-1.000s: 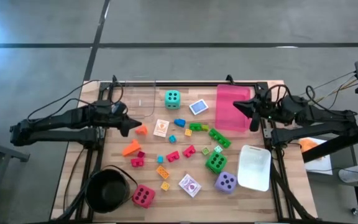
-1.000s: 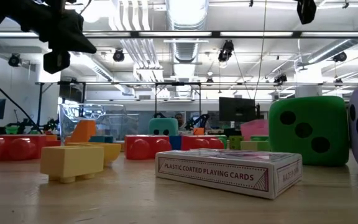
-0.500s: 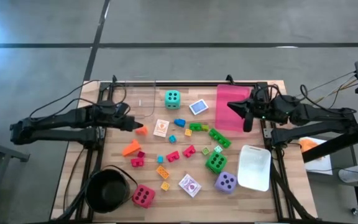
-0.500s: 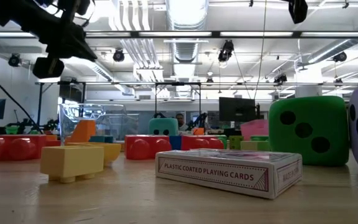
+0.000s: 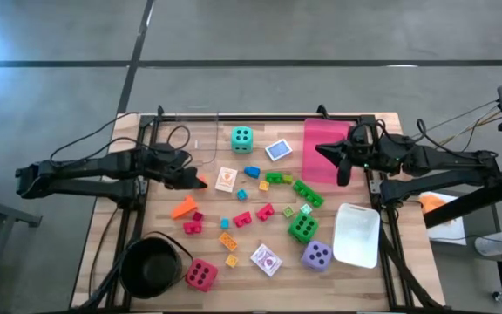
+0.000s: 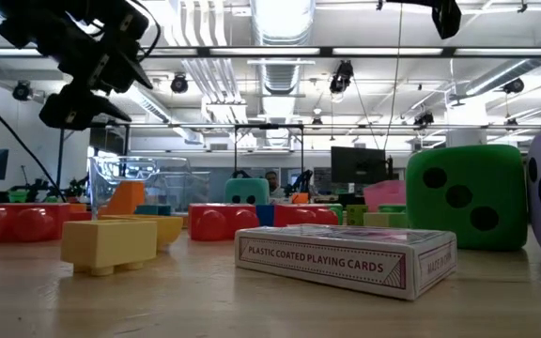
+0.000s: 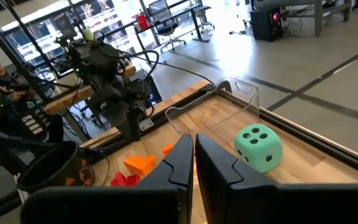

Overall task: Pick & Place Toys
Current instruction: Put the orange game piece into the transparent bin

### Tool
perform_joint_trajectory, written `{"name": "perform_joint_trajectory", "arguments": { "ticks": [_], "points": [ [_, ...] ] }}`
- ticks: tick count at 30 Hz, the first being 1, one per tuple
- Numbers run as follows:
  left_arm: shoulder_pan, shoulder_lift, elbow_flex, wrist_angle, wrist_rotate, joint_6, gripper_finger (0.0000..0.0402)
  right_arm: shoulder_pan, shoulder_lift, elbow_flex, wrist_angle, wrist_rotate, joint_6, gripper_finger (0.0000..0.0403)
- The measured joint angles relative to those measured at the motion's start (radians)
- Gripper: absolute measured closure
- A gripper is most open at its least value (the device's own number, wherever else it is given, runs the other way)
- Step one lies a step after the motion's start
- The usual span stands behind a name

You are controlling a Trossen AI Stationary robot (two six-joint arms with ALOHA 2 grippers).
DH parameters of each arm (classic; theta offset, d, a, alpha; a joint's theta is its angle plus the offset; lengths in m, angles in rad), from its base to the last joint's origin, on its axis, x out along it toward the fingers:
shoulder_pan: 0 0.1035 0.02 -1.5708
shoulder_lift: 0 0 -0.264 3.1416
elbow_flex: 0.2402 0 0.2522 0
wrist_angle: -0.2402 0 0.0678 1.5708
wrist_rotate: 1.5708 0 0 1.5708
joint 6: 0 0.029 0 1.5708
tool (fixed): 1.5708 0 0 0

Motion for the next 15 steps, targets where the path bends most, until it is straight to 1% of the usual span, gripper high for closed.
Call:
{"name": "perform_joint_trajectory", "arguments": {
  "ticks": [3, 6, 11, 15],
  "points": [
    [0.000, 0.014, 0.043, -0.065, -0.010, -0.004, 0.0140, 0.000, -0.002, 0.000, 0.001, 0.000, -0.002, 0.0388],
    [0.000, 0.052, 0.126, -0.187, -0.056, 0.032, 0.0138, 0.000, 0.000, 0.000, 0.001, 0.000, -0.002, 0.0388],
    [-0.001, 0.173, 0.295, -0.413, -0.177, 0.114, 0.0138, 0.000, 0.000, 0.000, 0.001, 0.000, -0.003, 0.0388],
    [-0.001, 0.288, 0.362, -0.516, -0.268, 0.122, 0.0138, 0.000, 0.000, 0.000, 0.001, 0.000, -0.003, 0.0388]
  ]
}}
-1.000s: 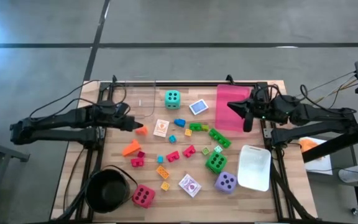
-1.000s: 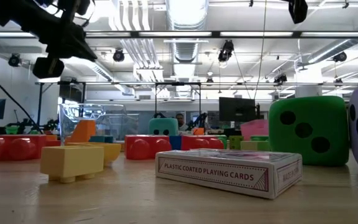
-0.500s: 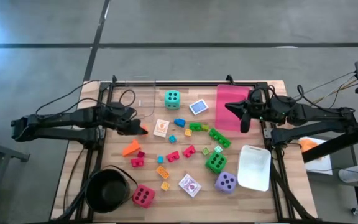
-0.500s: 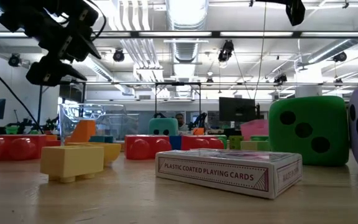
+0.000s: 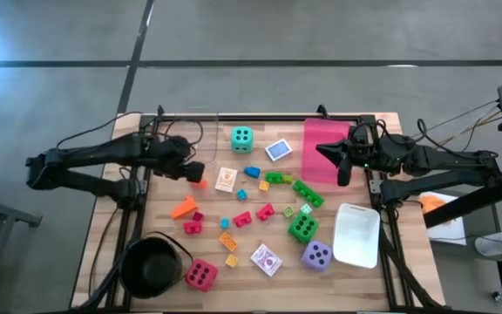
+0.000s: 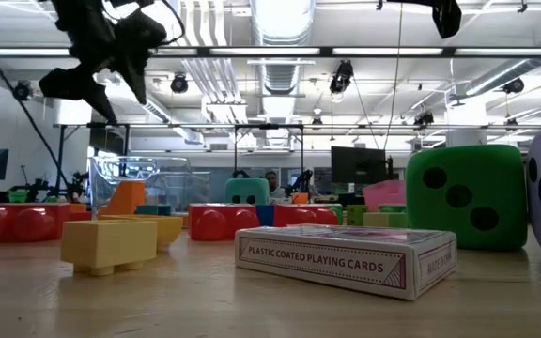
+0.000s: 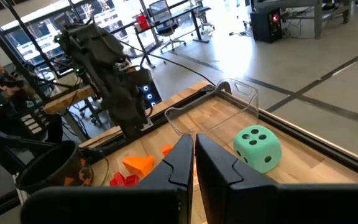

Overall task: Pick & Place Toys
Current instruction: Put the orange game piece into the transparent bin

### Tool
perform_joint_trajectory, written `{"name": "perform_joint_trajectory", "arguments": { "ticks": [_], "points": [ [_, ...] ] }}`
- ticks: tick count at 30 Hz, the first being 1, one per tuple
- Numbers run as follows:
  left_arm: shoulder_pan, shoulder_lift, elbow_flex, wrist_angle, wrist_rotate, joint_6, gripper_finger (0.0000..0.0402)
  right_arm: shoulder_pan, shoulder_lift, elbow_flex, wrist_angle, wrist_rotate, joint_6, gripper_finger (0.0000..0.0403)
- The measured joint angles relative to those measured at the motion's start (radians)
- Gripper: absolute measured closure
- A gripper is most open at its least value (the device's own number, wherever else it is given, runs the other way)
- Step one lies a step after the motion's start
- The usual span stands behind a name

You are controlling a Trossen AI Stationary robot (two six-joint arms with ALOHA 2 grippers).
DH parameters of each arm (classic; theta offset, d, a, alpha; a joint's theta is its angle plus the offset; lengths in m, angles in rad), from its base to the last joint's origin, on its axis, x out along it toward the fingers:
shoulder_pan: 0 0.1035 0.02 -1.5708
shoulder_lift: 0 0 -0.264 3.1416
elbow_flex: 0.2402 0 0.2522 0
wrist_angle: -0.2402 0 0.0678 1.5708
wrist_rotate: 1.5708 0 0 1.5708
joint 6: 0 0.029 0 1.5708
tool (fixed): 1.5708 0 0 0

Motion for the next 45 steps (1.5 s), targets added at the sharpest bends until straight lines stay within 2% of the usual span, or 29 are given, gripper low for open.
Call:
{"name": "perform_joint_trajectory", "arguments": {
  "ticks": [6, 12, 19, 28, 36, 40, 45],
  "points": [
    [0.000, 0.159, -0.001, 0.013, -0.011, -0.010, 0.0138, 0.000, 0.000, 0.000, 0.000, 0.000, 0.000, 0.0388],
    [-0.007, 0.264, -0.001, 0.016, -0.105, -0.010, 0.0137, 0.000, 0.000, 0.000, 0.000, 0.000, 0.000, 0.0388],
    [-0.012, 0.332, -0.003, 0.033, -0.176, -0.021, 0.0137, 0.000, 0.000, 0.000, -0.001, 0.000, -0.003, 0.0388],
    [-0.028, 0.435, -0.003, 0.087, -0.181, -0.025, 0.0137, 0.000, 0.000, -0.001, -0.001, 0.000, -0.003, 0.0388],
    [-0.029, 0.460, -0.006, 0.105, -0.177, -0.018, 0.0139, 0.000, 0.000, -0.001, -0.002, 0.000, -0.003, 0.0388],
    [-0.029, 0.460, -0.031, 0.129, -0.180, -0.010, 0.0163, 0.000, 0.000, -0.001, -0.002, 0.000, -0.003, 0.0388],
    [-0.029, 0.459, -0.070, 0.134, -0.162, -0.025, 0.0220, 0.000, 0.000, -0.001, -0.002, -0.001, -0.003, 0.0388]
  ]
}}
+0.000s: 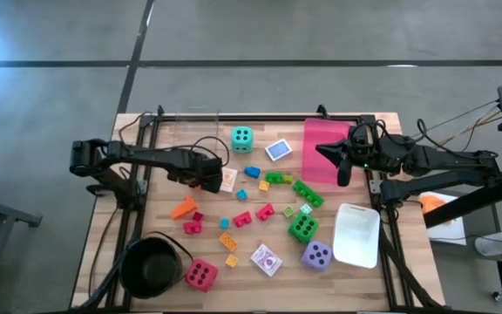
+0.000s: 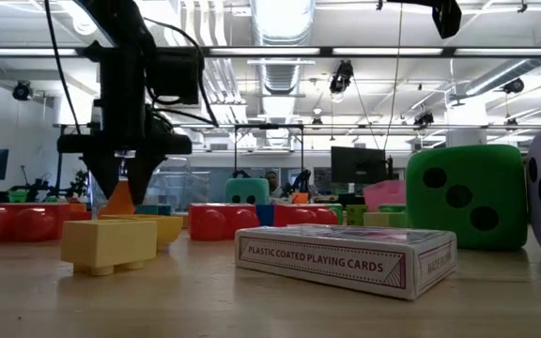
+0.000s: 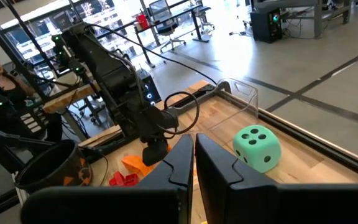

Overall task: Pick & Place Toys
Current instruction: Put the orange game piece into the transparent bin

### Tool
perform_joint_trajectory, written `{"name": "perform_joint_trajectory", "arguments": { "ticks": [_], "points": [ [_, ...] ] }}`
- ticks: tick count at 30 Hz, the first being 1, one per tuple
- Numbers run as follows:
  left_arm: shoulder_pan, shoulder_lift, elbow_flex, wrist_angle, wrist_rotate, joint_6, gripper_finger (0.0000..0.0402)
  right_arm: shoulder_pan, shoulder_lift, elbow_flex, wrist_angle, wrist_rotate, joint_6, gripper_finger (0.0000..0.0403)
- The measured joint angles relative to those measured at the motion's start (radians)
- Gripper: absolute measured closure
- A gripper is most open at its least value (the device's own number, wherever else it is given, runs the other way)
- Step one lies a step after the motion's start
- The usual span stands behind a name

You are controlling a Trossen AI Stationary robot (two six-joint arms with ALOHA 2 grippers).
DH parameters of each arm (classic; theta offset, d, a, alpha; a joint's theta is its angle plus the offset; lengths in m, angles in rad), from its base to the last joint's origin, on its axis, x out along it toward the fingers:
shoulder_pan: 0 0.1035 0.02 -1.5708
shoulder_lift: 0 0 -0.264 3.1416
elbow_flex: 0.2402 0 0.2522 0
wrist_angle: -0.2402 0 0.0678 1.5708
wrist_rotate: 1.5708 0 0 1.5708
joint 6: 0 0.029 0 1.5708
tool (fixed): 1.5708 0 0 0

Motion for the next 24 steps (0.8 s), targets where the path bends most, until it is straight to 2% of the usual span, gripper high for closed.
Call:
{"name": "perform_joint_trajectory", "arguments": {
  "ticks": [4, 6, 16, 24],
  "points": [
    [0.000, -0.006, -0.001, -0.003, -0.006, 0.000, 0.0268, 0.000, 0.000, 0.000, 0.000, 0.000, 0.000, 0.0388],
    [0.000, -0.008, 0.002, -0.002, -0.009, 0.000, 0.0280, 0.000, 0.000, 0.000, 0.000, 0.000, 0.000, 0.0388],
    [-0.001, -0.016, 0.000, 0.001, 0.007, 0.004, 0.0278, 0.000, 0.000, 0.000, 0.000, -0.001, 0.003, 0.0388],
    [-0.028, -0.106, -0.006, 0.014, 0.050, -0.028, 0.0283, 0.000, 0.000, 0.000, 0.000, -0.001, 0.003, 0.0388]
  ]
}}
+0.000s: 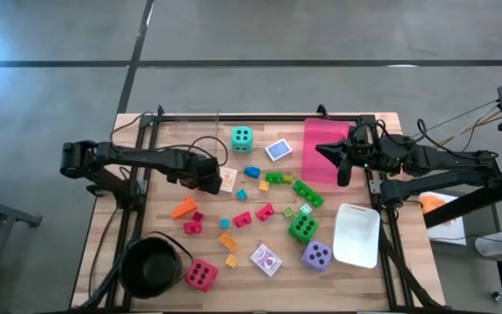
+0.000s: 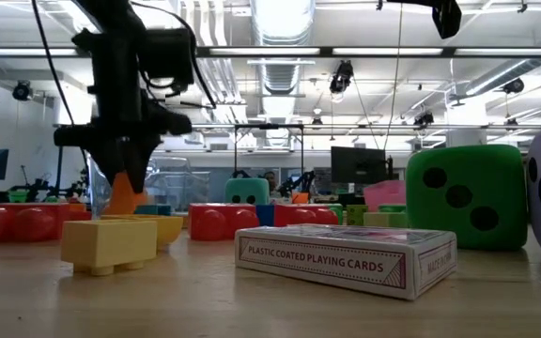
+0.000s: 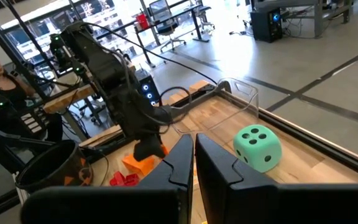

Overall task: Pick & Place Toys
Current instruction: Put the orange game piece into the transparent bin

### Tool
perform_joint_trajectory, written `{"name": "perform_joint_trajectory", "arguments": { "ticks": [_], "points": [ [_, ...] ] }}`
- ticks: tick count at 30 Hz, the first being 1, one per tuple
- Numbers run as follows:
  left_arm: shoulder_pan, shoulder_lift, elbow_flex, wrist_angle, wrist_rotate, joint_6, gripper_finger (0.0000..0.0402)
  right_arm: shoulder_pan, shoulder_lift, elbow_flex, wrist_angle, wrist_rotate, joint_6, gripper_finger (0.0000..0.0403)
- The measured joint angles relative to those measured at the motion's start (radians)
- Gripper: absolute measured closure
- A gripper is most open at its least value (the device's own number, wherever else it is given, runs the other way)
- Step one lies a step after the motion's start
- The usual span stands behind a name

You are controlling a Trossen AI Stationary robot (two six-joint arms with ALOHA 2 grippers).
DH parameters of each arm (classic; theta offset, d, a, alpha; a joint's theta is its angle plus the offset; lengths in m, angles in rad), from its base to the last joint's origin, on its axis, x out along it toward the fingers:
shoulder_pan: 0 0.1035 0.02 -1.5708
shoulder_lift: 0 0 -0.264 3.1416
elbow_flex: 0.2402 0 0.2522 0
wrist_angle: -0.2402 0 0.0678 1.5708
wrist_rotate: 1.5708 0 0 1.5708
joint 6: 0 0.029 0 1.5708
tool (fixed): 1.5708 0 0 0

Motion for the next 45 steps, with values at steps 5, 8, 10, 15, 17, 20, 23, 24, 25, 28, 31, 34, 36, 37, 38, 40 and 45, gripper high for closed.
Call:
{"name": "perform_joint_trajectory", "arguments": {
  "ticks": [5, 8, 10, 15, 17, 20, 23, 24, 25, 28, 31, 34, 36, 37, 38, 40, 45],
  "points": [
    [-0.022, -0.099, 0.000, 0.000, -0.001, -0.062, 0.0283, 0.000, 0.000, 0.000, 0.000, 0.000, -0.002, 0.0388],
    [-0.025, -0.168, 0.000, -0.001, -0.009, -0.102, 0.0283, 0.000, 0.000, 0.000, -0.001, 0.000, 0.000, 0.0388],
    [-0.025, -0.213, 0.000, 0.000, -0.016, -0.129, 0.0283, 0.000, 0.000, 0.000, -0.001, 0.000, 0.000, 0.0388],
    [-0.003, -0.312, 0.011, -0.002, -0.039, -0.203, 0.0283, 0.000, 0.000, 0.000, -0.002, 0.000, 0.000, 0.0388],
    [0.017, -0.334, 0.030, -0.002, -0.061, -0.203, 0.0284, 0.000, 0.000, 0.000, -0.007, 0.000, -0.001, 0.0388],
    [0.064, -0.340, 0.072, -0.009, -0.083, -0.158, 0.0284, 0.000, 0.000, 0.000, -0.007, 0.000, -0.003, 0.0388],
    [0.139, -0.328, 0.119, -0.029, -0.091, -0.068, 0.0284, 0.000, 0.000, 0.000, -0.007, 0.000, -0.003, 0.0388],
    [0.167, -0.319, 0.136, -0.044, -0.091, -0.037, 0.0284, 0.000, 0.000, 0.000, -0.008, 0.000, -0.003, 0.0388],
    [0.197, -0.307, 0.152, -0.068, -0.092, -0.008, 0.0284, 0.000, 0.000, 0.000, -0.008, 0.000, -0.003, 0.0388],
    [0.278, -0.268, 0.199, -0.127, -0.077, 0.106, 0.0284, 0.000, 0.000, 0.000, -0.008, 0.000, -0.003, 0.0388],
    [0.342, -0.220, 0.217, -0.143, -0.054, 0.202, 0.0284, 0.000, 0.000, 0.000, -0.008, 0.000, -0.003, 0.0388],
    [0.387, -0.163, 0.220, -0.140, -0.046, 0.259, 0.0284, 0.000, 0.000, 0.000, -0.008, 0.000, -0.003, 0.0388],
    [0.408, -0.119, 0.220, -0.140, -0.033, 0.288, 0.0284, 0.000, 0.000, 0.000, -0.008, 0.000, -0.003, 0.0388],
    [0.414, -0.095, 0.219, -0.140, -0.030, 0.297, 0.0284, 0.000, 0.000, 0.000, -0.008, 0.000, -0.003, 0.0388],
    [0.415, -0.073, 0.219, -0.140, -0.030, 0.305, 0.0284, 0.000, 0.000, 0.000, -0.008, 0.000, -0.003, 0.0388],
    [0.415, -0.033, 0.219, -0.140, -0.027, 0.330, 0.0284, 0.000, 0.000, 0.000, -0.008, 0.000, -0.003, 0.0388],
    [0.415, 0.060, 0.219, -0.139, -0.023, 0.373, 0.0284, 0.000, 0.000, 0.000, -0.008, 0.000, -0.003, 0.0388]
  ]
}}
